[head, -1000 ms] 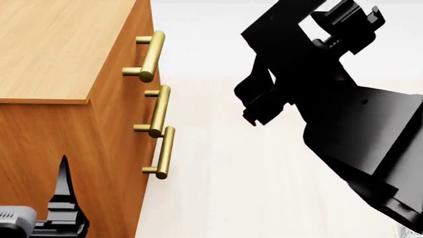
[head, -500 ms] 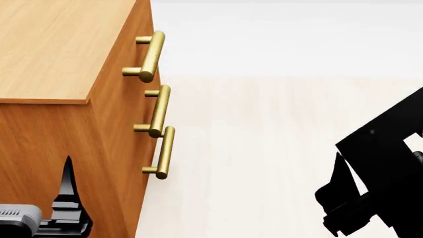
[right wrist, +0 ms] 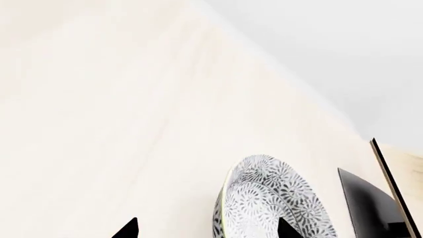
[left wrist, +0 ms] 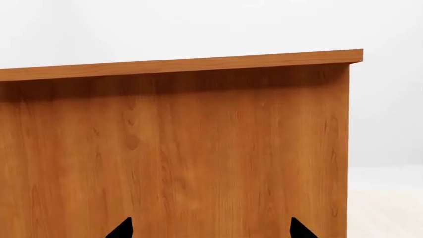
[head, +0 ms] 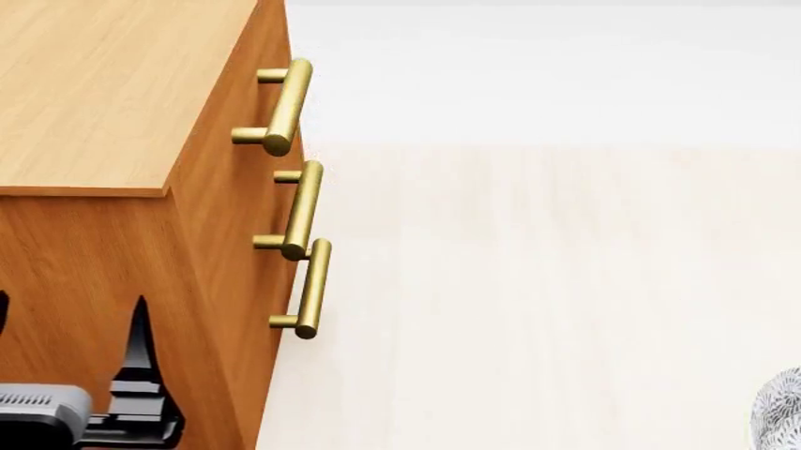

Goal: Close the top drawer of the cabinet and put the bowl on top of it.

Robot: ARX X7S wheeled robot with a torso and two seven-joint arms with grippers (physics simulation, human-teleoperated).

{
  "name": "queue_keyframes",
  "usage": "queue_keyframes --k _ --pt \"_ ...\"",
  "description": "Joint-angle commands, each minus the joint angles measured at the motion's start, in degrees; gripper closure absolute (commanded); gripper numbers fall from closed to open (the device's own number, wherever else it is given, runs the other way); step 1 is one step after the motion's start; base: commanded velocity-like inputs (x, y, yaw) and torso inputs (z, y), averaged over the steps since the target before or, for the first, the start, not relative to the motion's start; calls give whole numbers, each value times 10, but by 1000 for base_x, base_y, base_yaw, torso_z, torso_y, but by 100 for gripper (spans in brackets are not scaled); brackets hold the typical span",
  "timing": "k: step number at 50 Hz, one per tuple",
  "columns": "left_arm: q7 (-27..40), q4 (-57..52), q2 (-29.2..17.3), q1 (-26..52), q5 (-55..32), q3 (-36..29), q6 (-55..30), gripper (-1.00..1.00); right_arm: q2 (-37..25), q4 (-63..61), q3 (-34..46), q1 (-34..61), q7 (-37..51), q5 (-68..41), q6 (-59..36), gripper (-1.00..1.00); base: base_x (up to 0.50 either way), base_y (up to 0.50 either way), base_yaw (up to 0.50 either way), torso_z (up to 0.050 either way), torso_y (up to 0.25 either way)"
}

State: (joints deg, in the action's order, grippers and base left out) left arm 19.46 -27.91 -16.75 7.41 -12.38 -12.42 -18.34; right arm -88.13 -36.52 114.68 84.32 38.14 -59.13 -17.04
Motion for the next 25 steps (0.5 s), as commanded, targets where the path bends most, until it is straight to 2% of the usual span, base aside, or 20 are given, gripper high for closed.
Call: queue_keyframes --k 1,8,19,25 --pt "2 0 0 4 2 -10 -2 -100 -19 6 42 -42 16 28 56 -100 0 0 0 0 0" --pt "2 6 1 6 4 -15 2 -100 -19 17 56 -58 19 39 76 -100 0 0 0 0 0" --pt "6 2 2 2 5 -22 3 -100 -19 4 37 -41 19 23 24 -100 0 0 0 0 0" --pt "6 6 2 3 4 -24 5 -100 -19 10 35 -41 24 17 30 -100 0 0 0 0 0"
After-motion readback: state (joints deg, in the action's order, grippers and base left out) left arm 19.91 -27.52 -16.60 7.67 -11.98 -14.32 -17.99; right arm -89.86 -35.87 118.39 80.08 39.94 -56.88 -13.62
